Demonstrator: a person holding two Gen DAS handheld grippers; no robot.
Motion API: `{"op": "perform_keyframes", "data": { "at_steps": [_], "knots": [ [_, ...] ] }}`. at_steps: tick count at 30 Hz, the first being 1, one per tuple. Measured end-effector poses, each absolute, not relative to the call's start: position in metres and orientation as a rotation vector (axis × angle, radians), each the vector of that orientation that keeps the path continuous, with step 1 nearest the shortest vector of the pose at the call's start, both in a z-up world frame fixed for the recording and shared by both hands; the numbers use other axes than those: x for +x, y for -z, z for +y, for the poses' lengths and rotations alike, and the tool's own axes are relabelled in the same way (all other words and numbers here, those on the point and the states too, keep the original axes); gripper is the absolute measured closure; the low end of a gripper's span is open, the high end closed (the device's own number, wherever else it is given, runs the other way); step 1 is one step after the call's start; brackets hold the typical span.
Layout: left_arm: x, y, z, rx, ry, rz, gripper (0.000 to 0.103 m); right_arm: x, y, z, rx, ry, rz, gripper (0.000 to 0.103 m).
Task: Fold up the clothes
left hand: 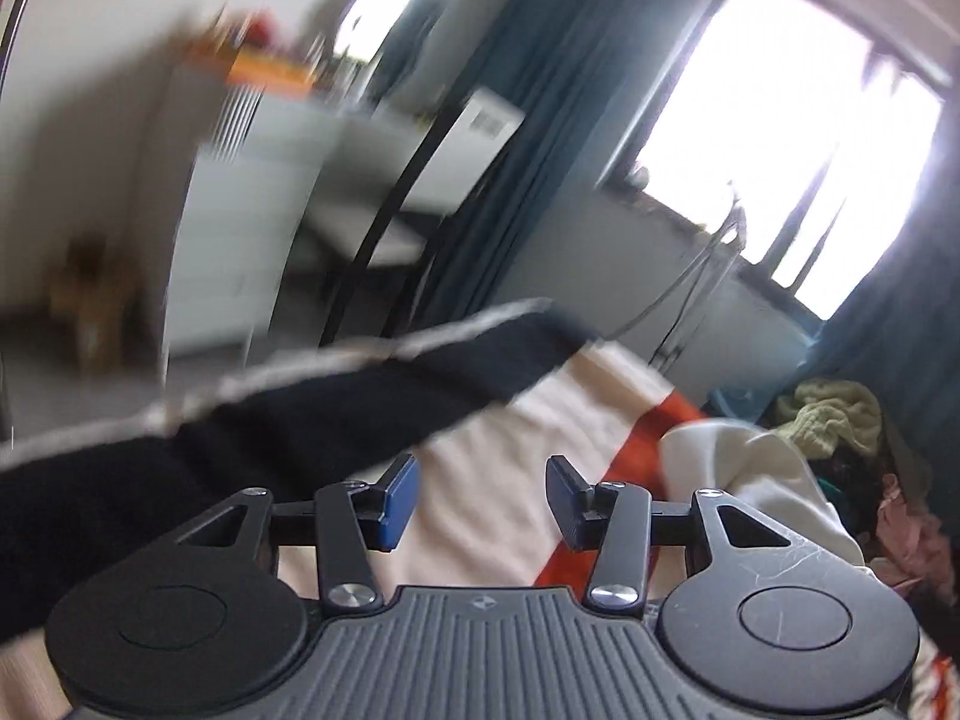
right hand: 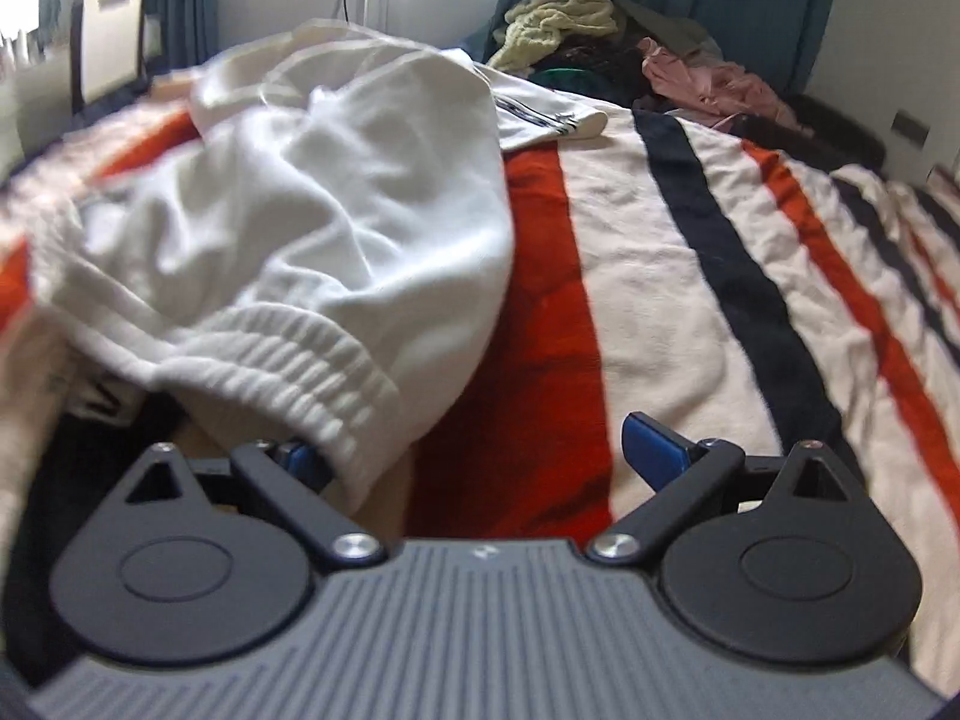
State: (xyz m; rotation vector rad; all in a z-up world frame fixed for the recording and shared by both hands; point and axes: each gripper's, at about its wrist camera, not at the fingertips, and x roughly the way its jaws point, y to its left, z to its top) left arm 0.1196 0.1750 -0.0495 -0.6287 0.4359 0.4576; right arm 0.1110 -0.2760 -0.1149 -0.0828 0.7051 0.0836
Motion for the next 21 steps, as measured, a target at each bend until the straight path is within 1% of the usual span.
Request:
{"op": "perform_keyframes", "data": {
  "at_steps": [3, 4, 5, 6, 10, 11, 12, 13, 14, 17, 20, 21],
  "knots": [
    [0.125, 0.059, 0.171, -0.685, -0.350, 0.519, 0.054, 0.100, 0.102, -0.284, 0.038, -0.199, 0.677, 0.004],
    [0.125, 0.060, 0.166, -0.684, -0.292, 0.537, 0.053, 0.103, 0.106, -0.288, 0.099, -0.195, 0.686, 0.004],
    [0.127, 0.062, 0.159, -0.685, -0.221, 0.558, 0.048, 0.105, 0.109, -0.292, 0.159, -0.192, 0.694, 0.004],
    [0.128, 0.065, 0.149, -0.675, -0.167, 0.582, 0.045, 0.108, 0.113, -0.297, 0.220, -0.189, 0.702, 0.004],
    [0.134, 0.079, 0.106, -0.588, -0.024, 0.668, 0.045, 0.119, 0.127, -0.314, 0.464, -0.173, 0.730, 0.005],
    [0.136, 0.082, 0.097, -0.557, -0.004, 0.682, 0.042, 0.122, 0.130, -0.318, 0.525, -0.169, 0.735, 0.005],
    [0.138, 0.084, 0.090, -0.517, 0.000, 0.690, 0.038, 0.125, 0.134, -0.323, 0.586, -0.165, 0.741, 0.013],
    [0.141, 0.087, 0.083, -0.477, 0.005, 0.697, 0.035, 0.128, 0.137, -0.327, 0.647, -0.161, 0.746, 0.029],
    [0.145, 0.092, 0.080, -0.452, 0.008, 0.708, 0.033, 0.130, 0.141, -0.332, 0.708, -0.156, 0.750, 0.033],
    [0.156, 0.108, 0.082, -0.463, 0.023, 0.746, 0.037, 0.138, 0.151, -0.343, 0.875, -0.145, 0.762, 0.032],
    [0.158, 0.114, 0.086, -0.511, 0.038, 0.761, 0.037, 0.140, 0.153, -0.342, 0.886, -0.165, 0.773, 0.032],
    [0.159, 0.114, 0.087, -0.507, 0.035, 0.762, 0.039, 0.140, 0.154, -0.341, 0.890, -0.172, 0.777, 0.031]
  ]
}}
